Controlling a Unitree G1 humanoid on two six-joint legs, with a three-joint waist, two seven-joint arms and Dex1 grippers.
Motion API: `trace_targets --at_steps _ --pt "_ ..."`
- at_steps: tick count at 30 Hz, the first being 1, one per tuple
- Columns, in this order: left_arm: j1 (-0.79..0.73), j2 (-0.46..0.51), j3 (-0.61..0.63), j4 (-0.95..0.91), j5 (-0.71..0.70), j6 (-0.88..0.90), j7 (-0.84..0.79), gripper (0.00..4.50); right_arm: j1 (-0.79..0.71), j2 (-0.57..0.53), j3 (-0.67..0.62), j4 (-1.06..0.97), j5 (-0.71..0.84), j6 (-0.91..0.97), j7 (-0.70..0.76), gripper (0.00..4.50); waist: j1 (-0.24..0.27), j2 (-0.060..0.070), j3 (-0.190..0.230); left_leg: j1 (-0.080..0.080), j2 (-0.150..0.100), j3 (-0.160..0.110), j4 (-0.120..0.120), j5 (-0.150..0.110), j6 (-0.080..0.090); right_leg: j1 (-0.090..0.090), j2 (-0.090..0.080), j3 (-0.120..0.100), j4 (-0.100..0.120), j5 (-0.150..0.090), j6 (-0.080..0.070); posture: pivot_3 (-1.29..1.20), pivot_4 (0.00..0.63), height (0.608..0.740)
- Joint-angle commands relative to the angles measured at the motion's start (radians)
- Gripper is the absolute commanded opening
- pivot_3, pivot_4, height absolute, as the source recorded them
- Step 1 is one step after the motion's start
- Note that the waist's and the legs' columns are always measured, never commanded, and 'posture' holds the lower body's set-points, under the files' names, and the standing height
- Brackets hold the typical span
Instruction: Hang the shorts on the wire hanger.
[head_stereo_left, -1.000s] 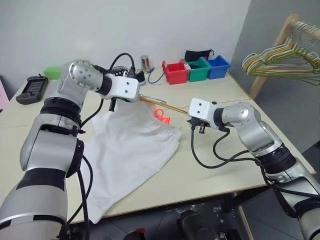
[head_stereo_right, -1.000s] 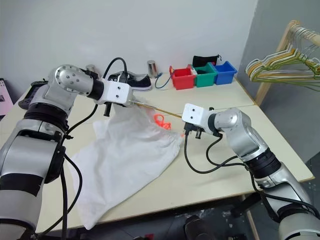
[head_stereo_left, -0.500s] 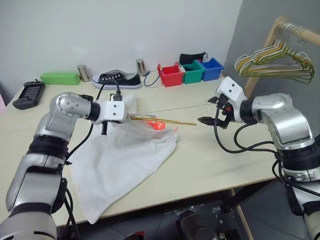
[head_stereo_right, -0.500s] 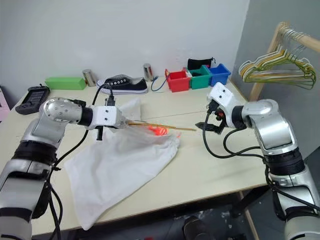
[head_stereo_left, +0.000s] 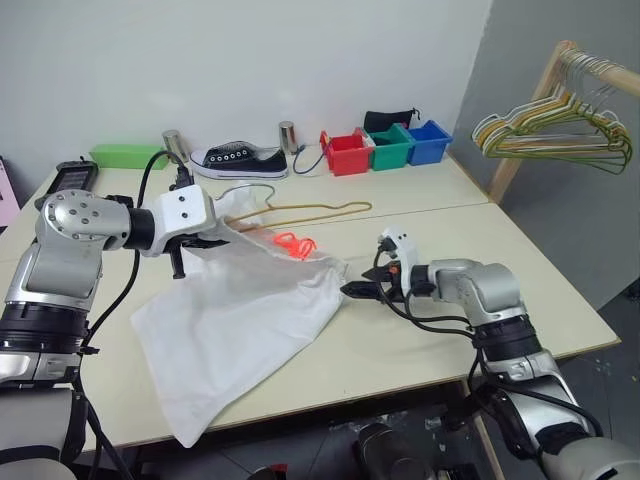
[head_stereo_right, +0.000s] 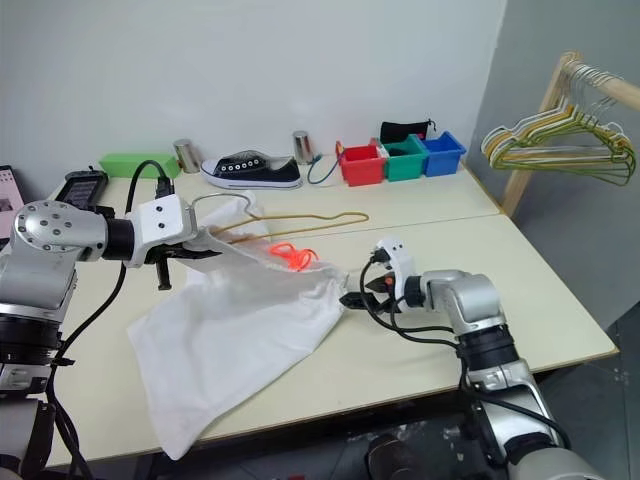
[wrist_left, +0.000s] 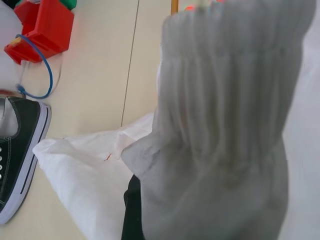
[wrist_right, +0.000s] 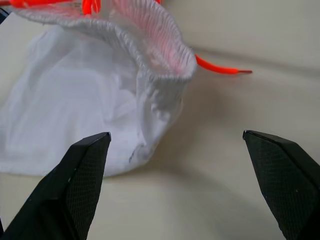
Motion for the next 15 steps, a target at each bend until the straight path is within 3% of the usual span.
trace_targets --at_steps 1,3,6,15 --pt "0.0 0.02 0.035 -0.046 -0.019 0.008 0.022 0.0 -0.059 0.041 -0.052 0.051 0.044 -0.046 -0.029 4.49 0.003 0.0 0.0 0.0 0.0 0.0 0.0 0.0 0.0 0.0 0.0 0.0 0.0 0.0 0.0 -0.16 0.0 0.74" --pt "0.007 0.026 0.037 -0.047 -0.013 0.005 0.032 0.0 -0.065 0.051 -0.056 0.072 0.047 -0.064 -0.036 4.49 0.01 0.0 0.0 0.0 0.0 0.0 0.0 0.0 0.0 0.0 0.0 0.0 0.0 0.0 0.0 -0.15 0.0 0.74" --pt "0.02 0.038 0.045 -0.056 -0.017 0.007 0.036 0.0 -0.072 0.067 -0.071 0.096 0.065 -0.077 -0.047 3.98 0.021 0.0 0.0 0.0 0.0 0.0 0.0 0.0 0.0 0.0 0.0 0.0 0.0 0.0 0.0 -0.14 0.0 0.74" --pt "0.058 0.064 0.062 -0.097 -0.028 0.032 0.049 0.0 -0.082 0.067 -0.083 0.107 0.097 -0.093 -0.034 1.94 0.047 0.0 0.0 0.0 0.0 0.0 -0.001 0.0 0.0 -0.001 0.001 0.0 0.0 0.0 0.0 -0.11 0.003 0.74"
